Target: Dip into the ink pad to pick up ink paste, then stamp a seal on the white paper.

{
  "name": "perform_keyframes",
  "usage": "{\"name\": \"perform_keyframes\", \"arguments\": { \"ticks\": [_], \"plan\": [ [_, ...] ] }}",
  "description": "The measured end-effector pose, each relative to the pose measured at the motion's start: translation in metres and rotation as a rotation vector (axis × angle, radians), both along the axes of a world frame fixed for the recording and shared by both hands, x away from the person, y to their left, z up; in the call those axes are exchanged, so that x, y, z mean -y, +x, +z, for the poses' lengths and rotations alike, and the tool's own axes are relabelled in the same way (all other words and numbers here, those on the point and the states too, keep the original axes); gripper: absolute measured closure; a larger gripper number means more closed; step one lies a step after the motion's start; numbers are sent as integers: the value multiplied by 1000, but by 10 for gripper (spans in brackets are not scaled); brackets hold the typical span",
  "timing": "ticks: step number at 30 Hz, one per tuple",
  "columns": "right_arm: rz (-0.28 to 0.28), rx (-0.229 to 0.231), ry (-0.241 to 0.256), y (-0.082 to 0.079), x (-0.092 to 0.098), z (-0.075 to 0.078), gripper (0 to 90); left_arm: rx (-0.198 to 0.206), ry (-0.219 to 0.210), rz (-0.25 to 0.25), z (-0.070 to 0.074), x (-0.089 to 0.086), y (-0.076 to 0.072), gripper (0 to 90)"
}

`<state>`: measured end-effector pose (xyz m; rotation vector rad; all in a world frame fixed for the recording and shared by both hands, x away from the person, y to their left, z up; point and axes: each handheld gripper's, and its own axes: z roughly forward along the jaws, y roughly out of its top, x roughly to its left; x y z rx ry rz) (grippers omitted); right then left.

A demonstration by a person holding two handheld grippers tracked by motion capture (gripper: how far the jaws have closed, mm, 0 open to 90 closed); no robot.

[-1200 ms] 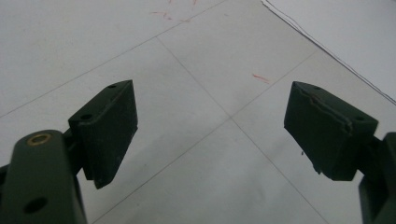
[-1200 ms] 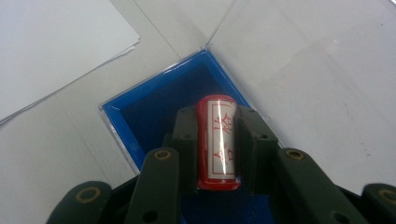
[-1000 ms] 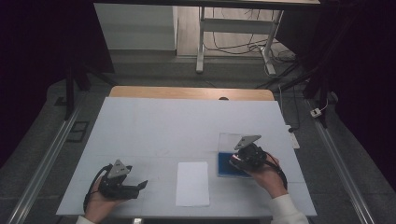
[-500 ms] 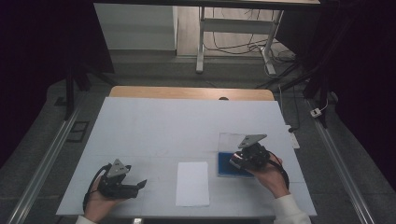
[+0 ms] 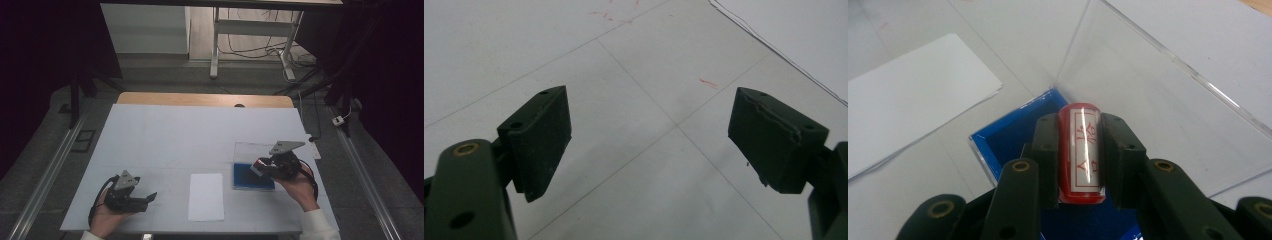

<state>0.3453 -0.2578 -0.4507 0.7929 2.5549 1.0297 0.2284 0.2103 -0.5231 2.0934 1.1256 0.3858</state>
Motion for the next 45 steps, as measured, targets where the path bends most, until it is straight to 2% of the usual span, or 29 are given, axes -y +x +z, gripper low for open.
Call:
{"name": "perform_keyframes", "arguments": {
  "ticks": [8, 11, 21, 30, 40, 45],
  "plan": [
    [24, 16, 19, -4, -1, 6, 702, 2, 3, -1, 1, 0, 0, 180],
    [40, 17, 44, -5, -3, 9, 701, 3, 5, -2, 1, 0, 0, 180],
    [72, 26, 74, -13, -15, 19, 702, 3, 5, -2, 1, -1, 0, 180],
    [123, 23, 109, -21, -31, 24, 702, 4, 5, -3, 1, 0, 0, 180],
    [179, 47, 97, -33, -53, 31, 701, 3, 4, -2, 1, -1, 0, 180],
    [215, 38, 119, -38, -64, 33, 701, 4, 2, 0, 1, -1, 0, 180]
  ]
}}
